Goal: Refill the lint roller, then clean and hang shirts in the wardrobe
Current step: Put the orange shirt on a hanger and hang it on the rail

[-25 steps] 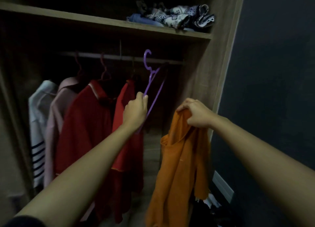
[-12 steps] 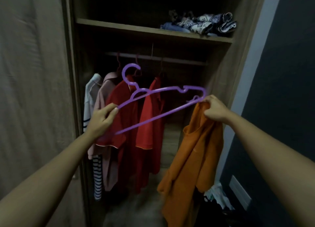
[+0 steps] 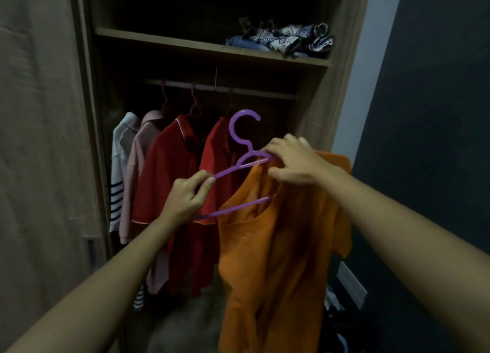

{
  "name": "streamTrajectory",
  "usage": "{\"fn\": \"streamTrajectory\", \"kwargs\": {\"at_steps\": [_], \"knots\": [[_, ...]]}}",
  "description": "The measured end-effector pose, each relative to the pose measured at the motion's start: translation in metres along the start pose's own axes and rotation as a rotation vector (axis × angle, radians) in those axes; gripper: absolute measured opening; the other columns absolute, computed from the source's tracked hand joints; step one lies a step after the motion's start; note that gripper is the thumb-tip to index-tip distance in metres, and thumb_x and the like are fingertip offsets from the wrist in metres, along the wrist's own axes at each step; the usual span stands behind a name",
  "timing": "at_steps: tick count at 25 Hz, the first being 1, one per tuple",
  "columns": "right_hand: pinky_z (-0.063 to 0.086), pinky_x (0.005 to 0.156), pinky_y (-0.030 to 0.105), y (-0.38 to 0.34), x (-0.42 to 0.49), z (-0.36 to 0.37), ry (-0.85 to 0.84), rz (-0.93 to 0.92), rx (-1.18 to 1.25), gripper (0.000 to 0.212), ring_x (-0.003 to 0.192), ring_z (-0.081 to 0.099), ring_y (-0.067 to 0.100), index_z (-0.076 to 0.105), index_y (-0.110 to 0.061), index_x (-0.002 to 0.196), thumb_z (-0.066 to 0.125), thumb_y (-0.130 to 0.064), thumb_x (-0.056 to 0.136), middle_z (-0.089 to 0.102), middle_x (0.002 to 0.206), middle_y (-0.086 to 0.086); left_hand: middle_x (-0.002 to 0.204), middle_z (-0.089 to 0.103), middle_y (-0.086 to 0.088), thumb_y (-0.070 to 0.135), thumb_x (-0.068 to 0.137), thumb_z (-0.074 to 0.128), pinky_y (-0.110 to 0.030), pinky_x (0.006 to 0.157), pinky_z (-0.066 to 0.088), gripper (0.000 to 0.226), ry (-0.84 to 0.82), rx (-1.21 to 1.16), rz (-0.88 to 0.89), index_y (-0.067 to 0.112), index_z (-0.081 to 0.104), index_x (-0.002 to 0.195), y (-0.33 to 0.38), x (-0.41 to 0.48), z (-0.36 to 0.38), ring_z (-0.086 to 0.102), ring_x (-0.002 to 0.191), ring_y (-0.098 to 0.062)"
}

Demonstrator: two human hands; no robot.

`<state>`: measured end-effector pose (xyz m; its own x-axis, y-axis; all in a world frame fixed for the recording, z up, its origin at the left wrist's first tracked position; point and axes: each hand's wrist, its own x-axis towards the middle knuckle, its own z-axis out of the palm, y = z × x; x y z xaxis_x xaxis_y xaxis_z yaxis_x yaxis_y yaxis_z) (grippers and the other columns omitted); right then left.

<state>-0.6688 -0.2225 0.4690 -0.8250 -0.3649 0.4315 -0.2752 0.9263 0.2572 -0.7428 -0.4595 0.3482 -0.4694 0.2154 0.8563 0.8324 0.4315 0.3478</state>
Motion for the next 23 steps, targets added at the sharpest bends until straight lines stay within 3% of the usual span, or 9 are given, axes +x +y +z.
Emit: {"fn": "streamTrajectory", "kwargs": {"at_steps": [2, 5, 7, 9, 12, 14, 17, 20, 23], "knots": [[0.039, 0.071, 0.034, 0.013, -0.011, -0.001, 0.238, -0.101, -0.283, 0.049, 0.086, 0.058, 0.024, 0.058, -0.017, 0.116, 0.035, -0.049, 0.087, 0.064, 0.100, 0.004, 0.055, 0.055, -0.011, 0.038, 0.090, 0.042, -0.022, 0.052, 0.033, 0.025, 0.056, -0.074, -0.039, 0.021, 0.060, 0.083, 0.006, 0.000, 0.003, 0.049, 0.054, -0.020], [0.041, 0.044, 0.028, 0.028, -0.024, 0.001, 0.357, -0.135, -0.317, 0.046, 0.057, 0.061, 0.023, 0.060, -0.015, 0.094, 0.025, -0.045, 0.097, 0.063, 0.075, 0.006, 0.061, 0.060, -0.006, 0.038, 0.090, 0.044, -0.027, 0.054, 0.037, 0.023, 0.116, -0.006, -0.052, 0.023, 0.061, 0.088, 0.022, -0.001, 0.011, 0.052, 0.053, -0.013], [0.036, 0.036, 0.023, 0.033, -0.026, 0.002, 0.366, -0.168, -0.284, 0.049, 0.047, 0.057, 0.022, 0.056, -0.014, 0.085, 0.020, -0.045, 0.099, 0.059, 0.067, 0.006, 0.084, 0.067, -0.006, 0.032, 0.091, 0.048, -0.031, 0.069, 0.041, 0.021, 0.285, 0.201, -0.045, 0.021, 0.064, 0.098, 0.032, -0.006, 0.021, 0.059, 0.076, -0.019], [0.031, 0.037, 0.020, 0.036, -0.027, 0.006, 0.391, -0.202, -0.283, 0.048, 0.045, 0.055, 0.020, 0.056, -0.015, 0.084, 0.021, -0.045, 0.098, 0.059, 0.065, 0.005, 0.104, 0.057, -0.007, 0.025, 0.088, 0.051, -0.037, 0.082, 0.037, 0.022, 0.422, 0.159, -0.034, 0.020, 0.060, 0.107, 0.052, -0.027, 0.041, 0.051, 0.093, -0.024], [0.035, 0.036, 0.021, 0.033, -0.028, 0.008, 0.441, -0.232, -0.263, 0.047, 0.045, 0.054, 0.019, 0.057, -0.015, 0.084, 0.023, -0.045, 0.098, 0.058, 0.065, 0.005, 0.121, 0.038, -0.002, 0.042, 0.087, 0.046, -0.039, 0.090, 0.031, 0.027, 0.082, 0.089, 0.026, 0.031, 0.058, 0.109, 0.076, -0.078, 0.080, 0.038, 0.111, -0.021], [0.039, 0.036, 0.023, 0.034, -0.027, 0.003, 0.469, -0.240, -0.248, 0.046, 0.045, 0.054, 0.020, 0.057, -0.014, 0.084, 0.025, -0.044, 0.098, 0.058, 0.065, 0.005, 0.136, 0.022, 0.006, 0.061, 0.083, 0.037, -0.041, 0.097, 0.020, 0.041, -0.250, 0.065, -0.136, 0.040, 0.060, 0.110, 0.075, -0.092, 0.096, 0.020, 0.125, -0.013], [0.039, 0.036, 0.025, 0.040, -0.029, -0.006, 0.529, -0.218, -0.248, 0.043, 0.046, 0.053, 0.020, 0.056, -0.013, 0.082, 0.029, -0.042, 0.097, 0.058, 0.065, 0.006, 0.142, 0.016, 0.010, 0.075, 0.077, 0.031, -0.037, 0.100, 0.014, 0.053, -0.501, 0.041, -0.176, 0.041, 0.065, 0.101, 0.059, -0.086, 0.107, 0.012, 0.128, -0.010], [0.035, 0.036, 0.021, 0.051, -0.040, -0.009, 0.529, -0.213, -0.265, 0.038, 0.043, 0.048, 0.018, 0.053, -0.013, 0.081, 0.033, -0.040, 0.097, 0.056, 0.063, 0.006, 0.123, 0.038, 0.012, 0.081, 0.074, 0.035, -0.031, 0.102, 0.027, 0.049, -0.660, -0.215, -0.253, 0.044, 0.067, 0.076, 0.038, -0.078, 0.104, 0.035, 0.115, -0.007], [0.029, 0.037, 0.019, 0.077, -0.064, -0.001, 0.450, -0.202, -0.302, 0.039, 0.042, 0.037, 0.013, 0.055, -0.013, 0.081, 0.032, -0.040, 0.097, 0.055, 0.061, 0.006, 0.087, 0.057, 0.017, 0.079, 0.066, 0.052, -0.015, 0.082, 0.040, 0.030, -0.617, -0.298, -0.295, 0.052, 0.066, 0.068, 0.001, -0.075, 0.081, 0.055, 0.083, 0.006]]}}
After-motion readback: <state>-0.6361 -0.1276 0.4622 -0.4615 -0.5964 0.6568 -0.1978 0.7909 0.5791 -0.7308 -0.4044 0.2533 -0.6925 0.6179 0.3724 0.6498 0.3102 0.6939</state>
